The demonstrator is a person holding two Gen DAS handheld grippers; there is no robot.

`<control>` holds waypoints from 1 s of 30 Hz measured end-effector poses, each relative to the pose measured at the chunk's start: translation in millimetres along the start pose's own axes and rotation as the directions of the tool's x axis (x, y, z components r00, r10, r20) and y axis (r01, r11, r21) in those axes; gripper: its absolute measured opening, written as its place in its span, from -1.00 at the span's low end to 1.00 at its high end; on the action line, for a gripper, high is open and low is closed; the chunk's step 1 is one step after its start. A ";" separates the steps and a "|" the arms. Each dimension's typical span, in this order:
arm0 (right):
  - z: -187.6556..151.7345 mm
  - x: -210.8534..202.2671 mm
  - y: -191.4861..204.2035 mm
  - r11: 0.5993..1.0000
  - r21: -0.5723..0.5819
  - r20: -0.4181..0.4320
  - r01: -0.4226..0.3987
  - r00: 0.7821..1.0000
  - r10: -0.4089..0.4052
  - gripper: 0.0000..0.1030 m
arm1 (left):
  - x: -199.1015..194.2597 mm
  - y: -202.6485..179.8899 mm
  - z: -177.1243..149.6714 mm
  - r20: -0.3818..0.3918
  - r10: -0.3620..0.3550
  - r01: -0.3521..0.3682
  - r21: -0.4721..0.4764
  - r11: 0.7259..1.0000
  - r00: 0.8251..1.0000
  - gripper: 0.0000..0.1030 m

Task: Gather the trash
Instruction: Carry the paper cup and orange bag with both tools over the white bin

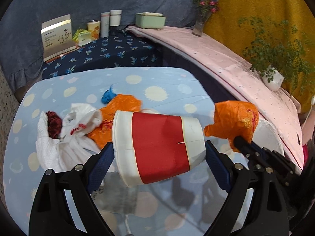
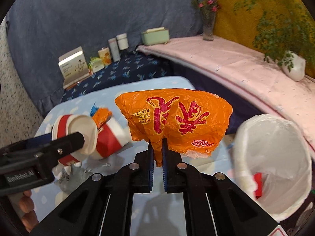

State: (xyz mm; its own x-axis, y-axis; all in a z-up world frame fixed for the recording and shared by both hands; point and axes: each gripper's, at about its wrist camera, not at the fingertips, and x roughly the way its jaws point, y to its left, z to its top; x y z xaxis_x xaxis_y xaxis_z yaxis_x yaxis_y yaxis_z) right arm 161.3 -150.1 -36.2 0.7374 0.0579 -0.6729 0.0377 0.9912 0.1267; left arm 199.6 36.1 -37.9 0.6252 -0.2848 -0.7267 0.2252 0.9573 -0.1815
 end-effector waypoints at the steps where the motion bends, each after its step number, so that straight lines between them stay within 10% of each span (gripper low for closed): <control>1: 2.9 -9.1 -7.6 1.000 0.011 0.016 0.011 1.000 -0.011 -0.87 | -2.0 -7.8 0.8 0.005 -0.010 0.010 0.011 1.000 1.000 0.68; 30: -15.4 -97.9 -188.6 0.937 0.256 0.079 0.237 0.961 -0.265 -0.87 | 14.0 -230.0 0.6 -0.032 -0.242 0.239 0.321 0.916 0.970 0.68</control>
State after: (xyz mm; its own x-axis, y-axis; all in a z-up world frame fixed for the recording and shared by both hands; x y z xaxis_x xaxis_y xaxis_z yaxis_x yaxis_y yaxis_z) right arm 71.5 -340.9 -5.4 0.7517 -0.2161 -0.6231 0.3831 0.9121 0.1458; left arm 157.0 -188.1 -5.9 0.5283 -0.5061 -0.6817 0.5956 0.7931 -0.1273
